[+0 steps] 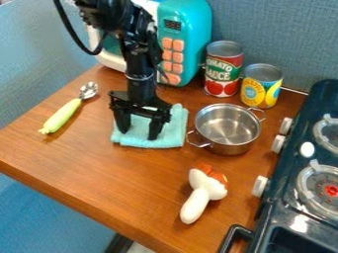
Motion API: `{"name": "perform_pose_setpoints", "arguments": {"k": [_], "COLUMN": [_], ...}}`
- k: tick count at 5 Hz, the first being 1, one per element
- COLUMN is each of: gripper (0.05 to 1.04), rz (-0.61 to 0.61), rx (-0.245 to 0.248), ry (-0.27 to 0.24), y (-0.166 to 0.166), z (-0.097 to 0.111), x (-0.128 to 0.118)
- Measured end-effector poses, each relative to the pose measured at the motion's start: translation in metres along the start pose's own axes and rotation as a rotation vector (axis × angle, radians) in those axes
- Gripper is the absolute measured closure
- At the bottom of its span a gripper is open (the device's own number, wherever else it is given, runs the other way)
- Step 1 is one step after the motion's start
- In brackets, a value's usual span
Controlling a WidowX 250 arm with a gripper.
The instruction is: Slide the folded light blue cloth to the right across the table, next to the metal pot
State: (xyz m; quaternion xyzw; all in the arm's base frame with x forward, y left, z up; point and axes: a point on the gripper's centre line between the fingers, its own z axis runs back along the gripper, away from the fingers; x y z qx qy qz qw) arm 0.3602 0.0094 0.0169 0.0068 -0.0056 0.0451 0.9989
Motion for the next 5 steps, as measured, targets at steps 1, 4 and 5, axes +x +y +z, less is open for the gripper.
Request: {"name": "perform_pose_setpoints", "arguments": {"k": [1,4,5], "gripper": [0.083,0.083,0.083], "rz": [0.033,-0.08,-0.17], "rx": [-0.009,0.058,0.06], "ry": [-0.012,0.025,0.072], "y": [-0.002,0.014,0.019], "z": [0.011,0.074,0.081], "x": [-0.006,-0.061,-0.097]}}
